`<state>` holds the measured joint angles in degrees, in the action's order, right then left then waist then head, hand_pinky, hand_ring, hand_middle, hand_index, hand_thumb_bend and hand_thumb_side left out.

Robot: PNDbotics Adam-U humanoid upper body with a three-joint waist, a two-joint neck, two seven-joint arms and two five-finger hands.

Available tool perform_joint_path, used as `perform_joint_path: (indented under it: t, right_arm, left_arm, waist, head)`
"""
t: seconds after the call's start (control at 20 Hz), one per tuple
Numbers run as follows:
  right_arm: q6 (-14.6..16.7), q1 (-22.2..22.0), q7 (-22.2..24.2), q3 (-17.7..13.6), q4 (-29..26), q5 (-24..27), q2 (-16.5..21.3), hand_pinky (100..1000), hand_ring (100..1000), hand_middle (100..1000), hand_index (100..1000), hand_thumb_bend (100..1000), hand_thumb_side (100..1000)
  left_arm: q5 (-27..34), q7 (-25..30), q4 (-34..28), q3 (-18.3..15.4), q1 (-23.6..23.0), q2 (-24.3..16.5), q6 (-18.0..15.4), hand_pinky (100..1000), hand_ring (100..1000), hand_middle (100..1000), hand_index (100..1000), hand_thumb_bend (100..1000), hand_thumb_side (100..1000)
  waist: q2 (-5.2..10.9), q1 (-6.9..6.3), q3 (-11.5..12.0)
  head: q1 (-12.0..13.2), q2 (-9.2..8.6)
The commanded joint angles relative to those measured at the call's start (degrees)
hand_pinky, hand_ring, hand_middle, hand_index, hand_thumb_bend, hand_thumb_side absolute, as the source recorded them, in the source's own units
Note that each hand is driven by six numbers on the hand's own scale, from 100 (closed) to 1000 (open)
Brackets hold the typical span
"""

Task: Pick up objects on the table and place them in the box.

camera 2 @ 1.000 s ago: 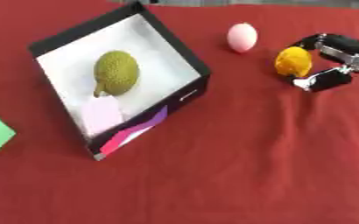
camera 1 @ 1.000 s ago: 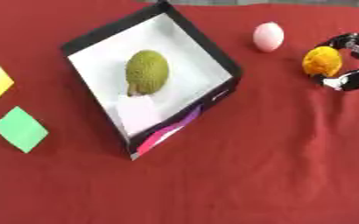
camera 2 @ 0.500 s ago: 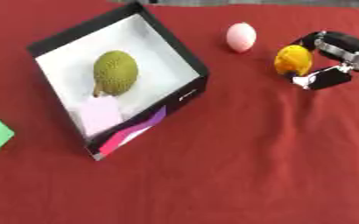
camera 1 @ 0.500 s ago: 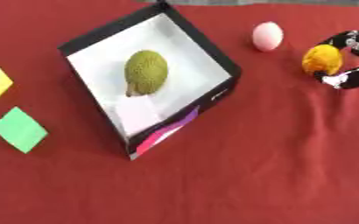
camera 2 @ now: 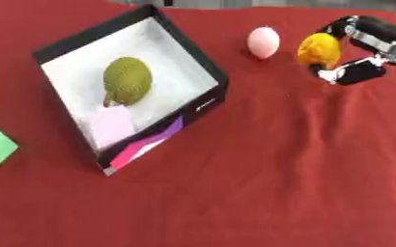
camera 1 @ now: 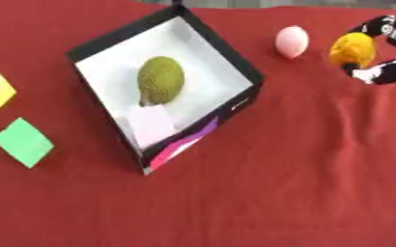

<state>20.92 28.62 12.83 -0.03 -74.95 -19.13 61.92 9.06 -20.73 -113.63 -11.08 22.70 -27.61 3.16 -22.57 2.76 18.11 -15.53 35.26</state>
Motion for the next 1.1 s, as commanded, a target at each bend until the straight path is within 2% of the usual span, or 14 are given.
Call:
perform_joint_path:
  t: [0.05,0.3,0.5,0.65,0.8,1.1]
  right_arm:
    - [0.1,2.0,0.2,0.1,-2.4,1.5,3.5,778,689,619,788,265,312]
    - [0.1,6.8,2.1,2.2,-5.1,4.6,3.2,778,686,615,787,261,270]
    - [-0.2,12.0,4.6,4.9,-7.3,6.8,1.1,778,683,612,785,269,245]
    - [-0.5,16.0,6.7,7.1,-8.4,7.4,-1.6,778,683,613,785,278,240]
    - [-0.8,20.0,8.8,9.3,-8.1,7.1,-5.0,779,683,613,786,276,234]
    - [-1.6,28.2,11.3,12.9,-4.2,4.7,-12.3,779,683,614,786,291,221]
  left_arm:
    - [-0.1,0.3,-1.0,-0.2,0.3,-2.0,-0.1,722,894,703,732,100,627]
    - [-0.2,0.3,-1.0,0.0,0.8,-2.1,-0.5,723,893,705,735,100,622]
    - [-0.6,-0.3,-1.0,-0.1,1.9,-2.3,-1.8,725,883,702,736,100,610]
    - [-1.4,-1.8,-1.0,-0.7,3.8,-3.0,-4.0,728,870,698,738,100,607]
    - [-2.6,-4.1,-1.0,-1.3,6.1,-3.8,-6.4,731,859,695,740,100,553]
    - [-4.0,-5.3,-1.0,-0.1,8.1,-4.9,-10.8,734,855,696,741,100,514]
  waist:
    - [2.06,-0.1,0.0]
    - [3.16,-0.3,0.6]
    - [4.35,-0.54,1.6]
    - [5.22,-0.57,2.4]
    - [5.84,-0.53,3.1]
    - [5.85,-0.57,4.4]
  head:
    - [0.1,0.48]
    - [-0.7,1.48]
    - [-2.0,2.28]
    - [-3.0,2.88]
    - [-3.8,3.3]
    - [-4.4,3.8]
